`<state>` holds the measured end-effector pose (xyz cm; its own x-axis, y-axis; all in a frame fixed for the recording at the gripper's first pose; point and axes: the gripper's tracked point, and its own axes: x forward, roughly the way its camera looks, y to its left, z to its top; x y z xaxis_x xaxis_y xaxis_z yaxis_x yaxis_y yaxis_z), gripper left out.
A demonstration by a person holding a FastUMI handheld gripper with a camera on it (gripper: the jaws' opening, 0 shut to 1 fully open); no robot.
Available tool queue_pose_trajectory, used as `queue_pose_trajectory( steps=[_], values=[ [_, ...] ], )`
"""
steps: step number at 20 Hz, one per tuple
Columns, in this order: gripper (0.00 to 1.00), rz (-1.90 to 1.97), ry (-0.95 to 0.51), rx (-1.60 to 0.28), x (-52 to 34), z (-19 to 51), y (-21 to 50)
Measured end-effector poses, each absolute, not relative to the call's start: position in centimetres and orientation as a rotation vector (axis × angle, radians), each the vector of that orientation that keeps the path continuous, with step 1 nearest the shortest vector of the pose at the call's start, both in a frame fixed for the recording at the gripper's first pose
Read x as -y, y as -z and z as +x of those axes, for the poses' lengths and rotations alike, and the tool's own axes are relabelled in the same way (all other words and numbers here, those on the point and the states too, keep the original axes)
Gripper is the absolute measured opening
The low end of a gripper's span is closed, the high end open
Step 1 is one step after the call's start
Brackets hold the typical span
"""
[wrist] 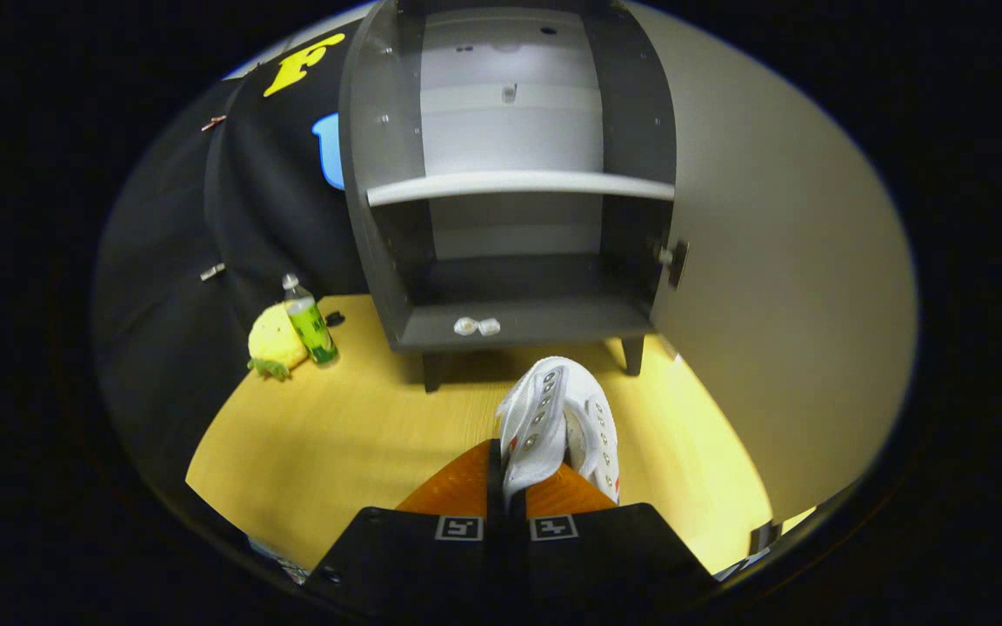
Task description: Open the shoe cabinet door, grab the shoes and put them into the shoe cabinet, then close the shoe cabinet door.
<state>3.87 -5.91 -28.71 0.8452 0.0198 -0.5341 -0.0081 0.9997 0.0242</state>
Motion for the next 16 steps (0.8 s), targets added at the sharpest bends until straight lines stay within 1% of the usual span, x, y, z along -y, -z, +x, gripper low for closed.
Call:
queue_pose_trajectory(
  steps=[4,8,16],
  values=[
    [0.05,-0.011,-0.002,-0.428,5.5,5.8,19.9],
    [0.05,-0.016,0.015,-0.334,5.3,8.8,14.3],
    [0.05,-0.047,0.007,-0.261,5.5,17.1,9.3]
  ],
)
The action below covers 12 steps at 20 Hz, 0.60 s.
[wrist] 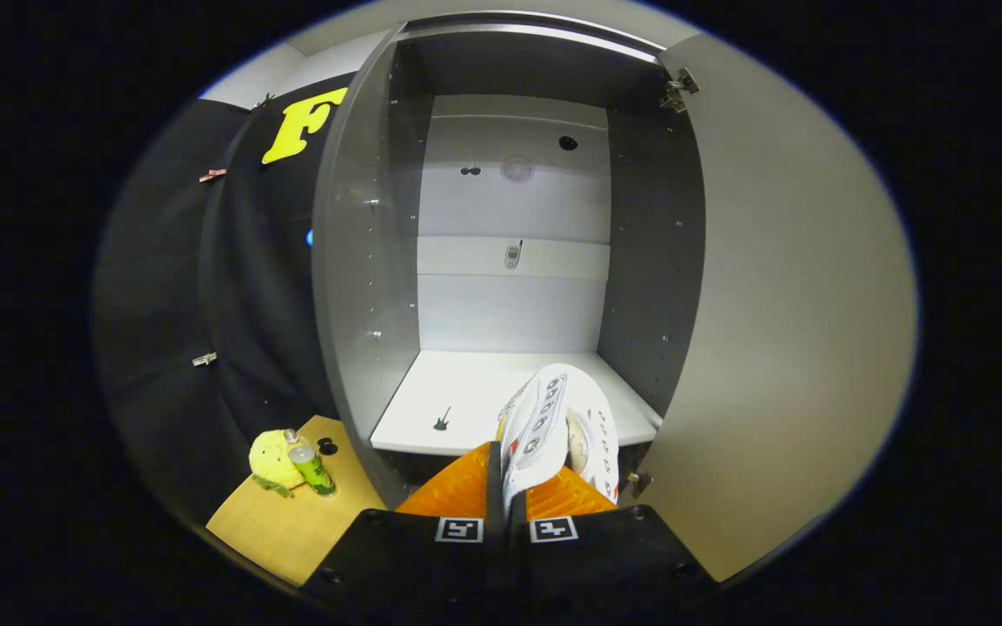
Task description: Open the shoe cabinet door, grab the shoes and put them into the shoe cabinet, then close the shoe cabinet door.
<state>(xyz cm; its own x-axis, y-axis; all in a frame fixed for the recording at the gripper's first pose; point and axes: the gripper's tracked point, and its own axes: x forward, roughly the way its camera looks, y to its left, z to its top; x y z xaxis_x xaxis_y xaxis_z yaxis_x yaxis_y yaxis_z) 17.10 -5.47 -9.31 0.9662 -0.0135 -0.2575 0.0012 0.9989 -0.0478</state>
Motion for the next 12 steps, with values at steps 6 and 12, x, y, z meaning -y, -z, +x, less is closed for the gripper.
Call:
queue_pose_trajectory(
  steps=[6,12],
  values=[
    [0.04,-0.076,0.0,-0.247,5.9,24.7,7.9],
    [0.04,-0.117,-0.027,-0.25,5.6,33.5,8.4]
  ],
)
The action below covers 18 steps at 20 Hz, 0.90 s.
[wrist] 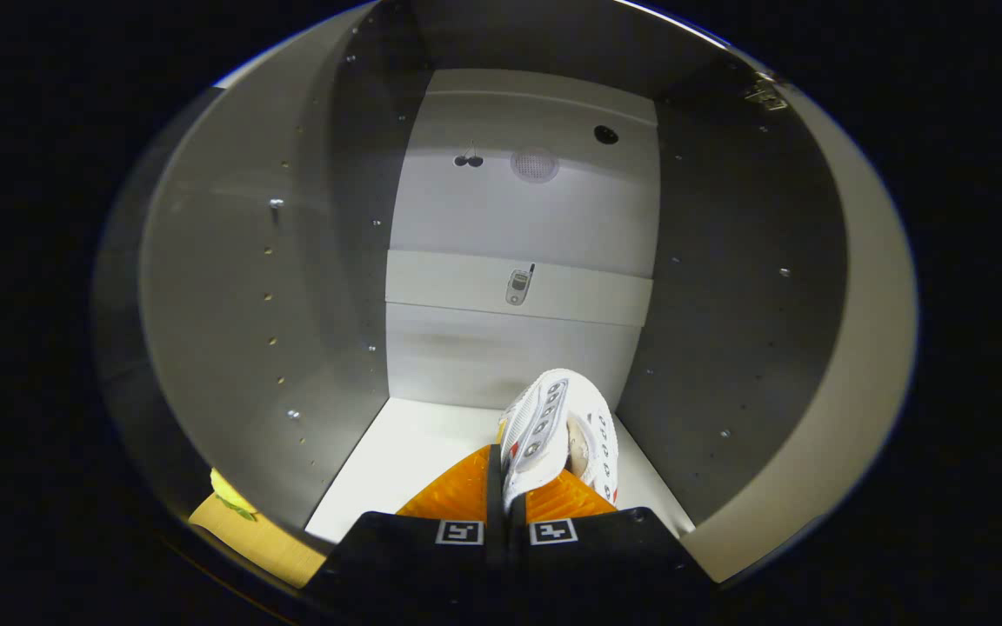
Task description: Open the shoe cabinet door, grab the shoes and put them into the shoe cabinet, then close the shoe cabinet door.
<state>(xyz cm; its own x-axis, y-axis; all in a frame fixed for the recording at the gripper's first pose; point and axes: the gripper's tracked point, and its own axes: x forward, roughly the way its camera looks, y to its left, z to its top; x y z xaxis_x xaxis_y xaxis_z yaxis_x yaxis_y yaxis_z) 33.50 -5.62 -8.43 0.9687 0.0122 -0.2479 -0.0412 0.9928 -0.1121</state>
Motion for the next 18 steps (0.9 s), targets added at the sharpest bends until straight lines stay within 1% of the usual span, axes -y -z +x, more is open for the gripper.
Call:
queue_pose_trajectory(
  steps=[4,8,11,18],
  values=[
    [0.04,-0.109,-0.011,-0.295,6.8,38.8,10.8],
    [0.04,-0.103,-0.035,-0.387,7.1,41.4,15.2],
    [0.04,-0.126,-0.073,-0.393,6.3,41.9,16.3],
    [0.04,-0.133,-0.101,-0.443,5.7,41.5,17.5]
  ],
)
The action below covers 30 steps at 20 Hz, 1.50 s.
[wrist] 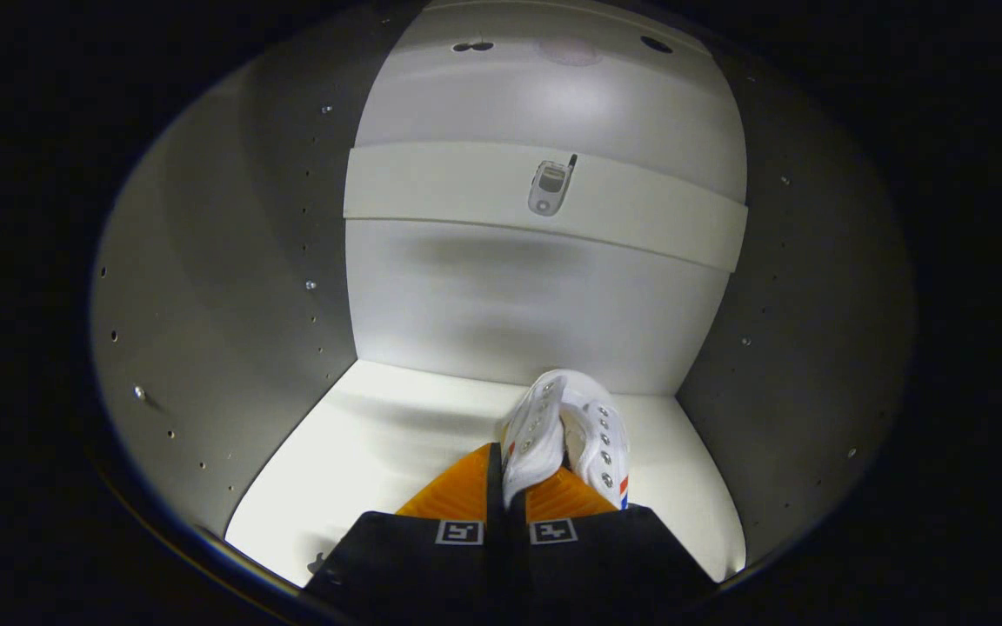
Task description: Open the shoe cabinet door, grab the shoes and put them into the shoe cabinet, then close the shoe cabinet door.
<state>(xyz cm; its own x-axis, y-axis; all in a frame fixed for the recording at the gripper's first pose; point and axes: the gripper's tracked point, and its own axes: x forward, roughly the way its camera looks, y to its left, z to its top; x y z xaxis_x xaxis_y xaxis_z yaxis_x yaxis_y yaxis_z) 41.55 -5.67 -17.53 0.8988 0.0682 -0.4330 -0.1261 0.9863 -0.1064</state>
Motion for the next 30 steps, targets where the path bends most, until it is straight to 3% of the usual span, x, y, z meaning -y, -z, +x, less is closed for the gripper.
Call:
queue_pose_trajectory(
  steps=[4,8,11,13,17,24,26,28,30],
  values=[
    [0.05,-0.134,-0.075,-0.464,5.6,41.4,18.2],
    [0.16,-0.109,-0.037,-0.479,5.9,41.0,18.2],
    [0.16,-0.051,-0.024,-0.474,5.8,40.8,17.9],
    [0.33,-0.002,-0.003,-0.47,5.8,40.9,17.8],
    [0.38,0.017,0.019,-0.477,5.6,40.8,18.2],
    [0.74,0.016,0.013,-0.462,4.8,39.0,16.5],
    [0.77,0.005,0.025,-0.458,5.4,37.9,15.6],
    [0.9,0.006,0.035,-0.458,5.5,36.7,14.8],
    [0.93,0.006,0.035,-0.438,5.5,35.6,13.7]
  ],
)
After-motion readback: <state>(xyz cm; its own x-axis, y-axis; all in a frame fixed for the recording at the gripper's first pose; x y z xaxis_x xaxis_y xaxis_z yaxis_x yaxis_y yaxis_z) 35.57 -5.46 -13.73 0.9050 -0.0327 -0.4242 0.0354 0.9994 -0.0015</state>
